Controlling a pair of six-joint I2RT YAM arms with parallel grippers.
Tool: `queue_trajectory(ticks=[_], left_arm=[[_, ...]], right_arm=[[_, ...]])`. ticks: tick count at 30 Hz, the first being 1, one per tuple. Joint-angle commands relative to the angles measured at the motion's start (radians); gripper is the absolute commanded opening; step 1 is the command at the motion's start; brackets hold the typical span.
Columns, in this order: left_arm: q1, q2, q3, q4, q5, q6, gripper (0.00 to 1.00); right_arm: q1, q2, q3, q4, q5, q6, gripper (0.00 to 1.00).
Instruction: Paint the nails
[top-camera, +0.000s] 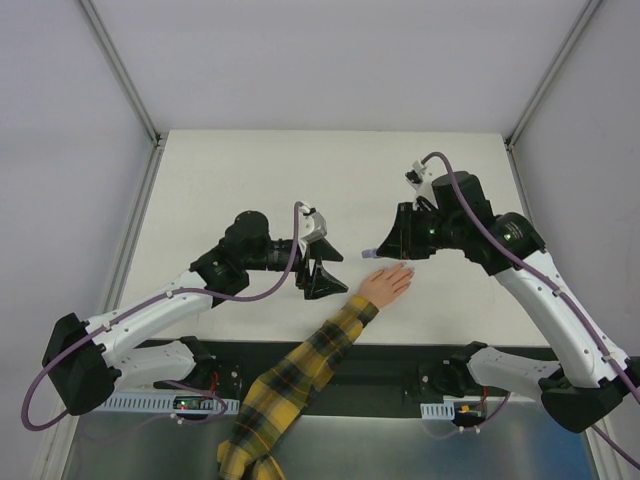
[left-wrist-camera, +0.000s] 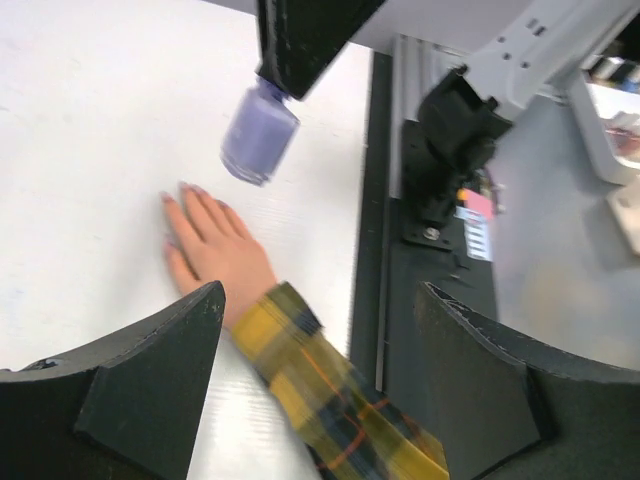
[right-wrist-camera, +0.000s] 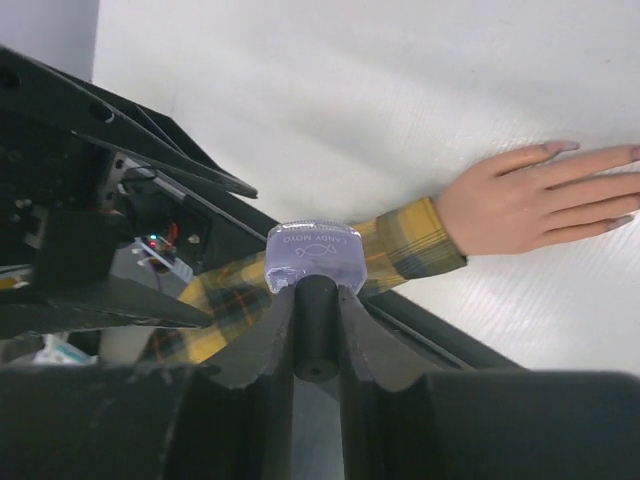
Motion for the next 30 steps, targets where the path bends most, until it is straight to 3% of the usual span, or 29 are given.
queue_trajectory(ticks=[1,7,18,30], left_arm=[[-0.055,-0.042,-0.008,0.093,-0.194,0.204,0.74],[-0.075,-0.018,-0.019,0.150,-0.152,0.327,0.68],[-0.073,0.015,-0.059,0.251,-0.060,0.270,0.44],[-0.075,0.007,-0.073,0.249,-0.055,0.259,0.37]], right_arm=[[0.013,0.010,0.081,-0.072,-0.064,0.181,0.01],[0.036,0.013,0.060,-0.053,-0.121,0.244,0.01],[0.157,0.070,0.064,0.018,-0.049,0.298,0.01],[0.173,0.133,0.094,0.012,-0.035,0.305,0.01]])
